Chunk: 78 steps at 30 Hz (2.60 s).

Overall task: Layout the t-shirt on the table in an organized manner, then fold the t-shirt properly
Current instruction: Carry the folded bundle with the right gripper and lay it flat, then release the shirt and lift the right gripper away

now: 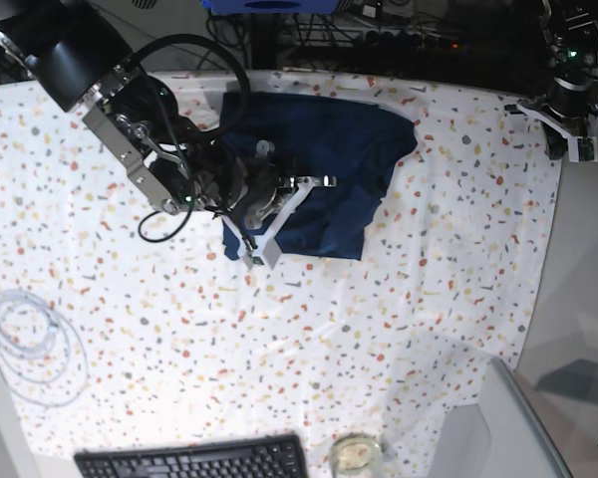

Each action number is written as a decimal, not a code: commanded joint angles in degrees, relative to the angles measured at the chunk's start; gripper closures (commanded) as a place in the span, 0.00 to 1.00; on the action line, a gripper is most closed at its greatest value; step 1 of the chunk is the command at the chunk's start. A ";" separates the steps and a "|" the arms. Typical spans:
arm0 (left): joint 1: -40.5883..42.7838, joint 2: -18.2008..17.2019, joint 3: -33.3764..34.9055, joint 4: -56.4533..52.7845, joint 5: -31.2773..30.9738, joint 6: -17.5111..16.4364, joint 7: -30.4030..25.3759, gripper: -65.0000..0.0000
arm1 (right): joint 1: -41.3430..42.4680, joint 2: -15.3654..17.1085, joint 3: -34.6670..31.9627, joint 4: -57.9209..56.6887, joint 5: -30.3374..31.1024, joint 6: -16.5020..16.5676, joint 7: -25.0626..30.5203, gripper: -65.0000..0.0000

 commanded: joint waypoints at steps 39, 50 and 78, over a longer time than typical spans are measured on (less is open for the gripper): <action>0.18 -0.67 0.08 0.77 -0.07 0.27 -1.24 1.00 | -11.23 9.45 4.57 10.07 -6.90 -4.15 -1.64 1.00; 0.18 -0.67 -0.36 0.68 -0.07 0.27 -1.24 1.00 | -17.56 13.14 10.81 14.12 -7.08 -4.51 -2.08 1.00; 0.27 -2.87 -0.53 -2.04 -0.16 0.27 -1.24 1.00 | -19.59 9.89 6.41 23.00 -13.49 -4.51 -5.25 1.00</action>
